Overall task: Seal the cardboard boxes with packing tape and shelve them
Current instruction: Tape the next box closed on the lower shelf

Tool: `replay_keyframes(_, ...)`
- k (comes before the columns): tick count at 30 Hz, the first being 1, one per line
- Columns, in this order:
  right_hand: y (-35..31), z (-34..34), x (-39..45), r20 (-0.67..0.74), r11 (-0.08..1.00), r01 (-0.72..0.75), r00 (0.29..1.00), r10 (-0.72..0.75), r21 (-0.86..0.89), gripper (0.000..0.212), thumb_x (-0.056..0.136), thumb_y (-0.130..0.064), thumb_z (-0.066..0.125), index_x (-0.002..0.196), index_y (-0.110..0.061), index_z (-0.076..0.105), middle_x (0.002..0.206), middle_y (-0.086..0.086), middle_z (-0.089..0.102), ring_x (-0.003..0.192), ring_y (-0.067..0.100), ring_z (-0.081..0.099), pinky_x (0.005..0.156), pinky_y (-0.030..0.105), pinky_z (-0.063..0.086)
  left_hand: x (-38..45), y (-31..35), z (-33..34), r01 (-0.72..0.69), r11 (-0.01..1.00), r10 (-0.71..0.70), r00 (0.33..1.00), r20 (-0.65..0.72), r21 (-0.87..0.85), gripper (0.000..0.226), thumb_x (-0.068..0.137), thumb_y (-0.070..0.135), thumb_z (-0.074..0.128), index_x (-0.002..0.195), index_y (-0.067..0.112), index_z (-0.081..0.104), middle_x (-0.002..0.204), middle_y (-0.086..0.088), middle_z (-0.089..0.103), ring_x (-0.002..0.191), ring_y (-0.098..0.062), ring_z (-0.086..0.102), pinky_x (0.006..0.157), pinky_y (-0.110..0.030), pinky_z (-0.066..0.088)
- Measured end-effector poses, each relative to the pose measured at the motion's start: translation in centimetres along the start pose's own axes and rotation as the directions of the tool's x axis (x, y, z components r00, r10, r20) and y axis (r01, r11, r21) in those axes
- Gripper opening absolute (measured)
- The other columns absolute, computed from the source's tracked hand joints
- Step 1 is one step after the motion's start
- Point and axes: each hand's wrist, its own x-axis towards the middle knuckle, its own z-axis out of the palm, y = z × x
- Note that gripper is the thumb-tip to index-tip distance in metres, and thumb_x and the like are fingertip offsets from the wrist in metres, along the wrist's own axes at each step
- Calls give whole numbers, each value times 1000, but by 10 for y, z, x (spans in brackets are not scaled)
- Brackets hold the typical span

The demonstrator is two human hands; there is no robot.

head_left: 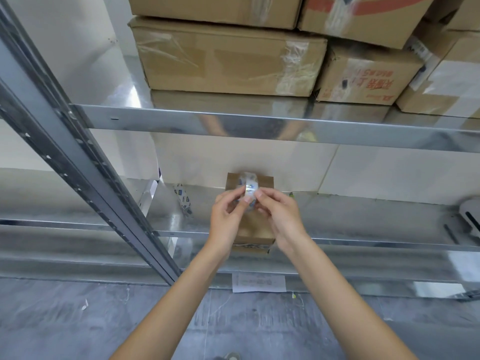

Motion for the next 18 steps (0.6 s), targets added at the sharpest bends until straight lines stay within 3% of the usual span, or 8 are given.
replay_keyframes(4,-7,-38,15,-136,994,103,985,-105,-20,11,91,-6,63,98,0,69,81,6,68,69,9,61,68,16,49,12,-7,12,-91,958,81,996,47,271,40,93,29,63,132,20,58,129,-7,45,124,-14,46,111,-28,36)
replay_keyframes(6,-5,-70,31,-268,958,163,936,-226,-236,9,91,-6,63,96,0,68,82,7,68,75,13,63,70,14,48,13,-18,18,-60,814,63,998,14,577,64,91,56,53,145,23,42,143,-8,37,137,-20,29,116,-36,23)
replay_keyframes(7,0,-88,41,-294,905,156,912,-286,-395,7,90,-6,64,93,-1,69,83,9,69,78,18,64,71,16,48,14,-24,25,-37,670,36,999,18,742,78,87,69,45,150,25,32,153,-8,28,143,-25,19,118,-44,14)
replay_keyframes(9,19,-120,62,-292,742,69,892,-345,-667,10,88,-10,65,82,-2,69,82,14,70,79,28,65,74,30,49,14,-38,42,-69,365,-23,996,83,928,100,76,87,28,155,28,11,163,-6,6,149,-32,1,114,-62,-4)
replay_keyframes(11,44,-144,77,-251,545,-32,909,-332,-838,25,89,-19,66,72,-1,66,75,19,68,73,36,64,67,37,48,16,-52,57,-118,202,-110,984,142,972,109,73,90,26,156,25,-2,163,-9,-11,149,-37,-9,107,-69,-14)
replay_keyframes(13,64,-161,87,-184,323,-75,929,-320,-943,32,90,-23,65,68,0,64,74,22,65,72,39,62,62,37,47,21,-65,60,-133,105,-176,973,150,986,107,79,81,37,156,20,-5,162,-15,-14,148,-39,-13,107,-70,-13)
replay_keyframes(16,80,-171,96,-88,-25,-97,967,-240,-995,16,77,-10,74,70,2,66,76,25,64,72,42,63,61,41,50,27,-73,37,-234,26,-196,952,235,972,101,84,65,48,155,17,-5,162,-16,-13,148,-36,-15,113,-64,-10)
replay_keyframes(18,91,-176,104,-64,-112,-89,976,-208,-990,16,60,4,80,66,5,66,71,26,63,65,42,63,58,42,50,36,-70,10,-364,32,-238,902,361,931,100,85,60,51,156,20,-6,162,-12,-17,148,-32,-18,116,-59,-10)
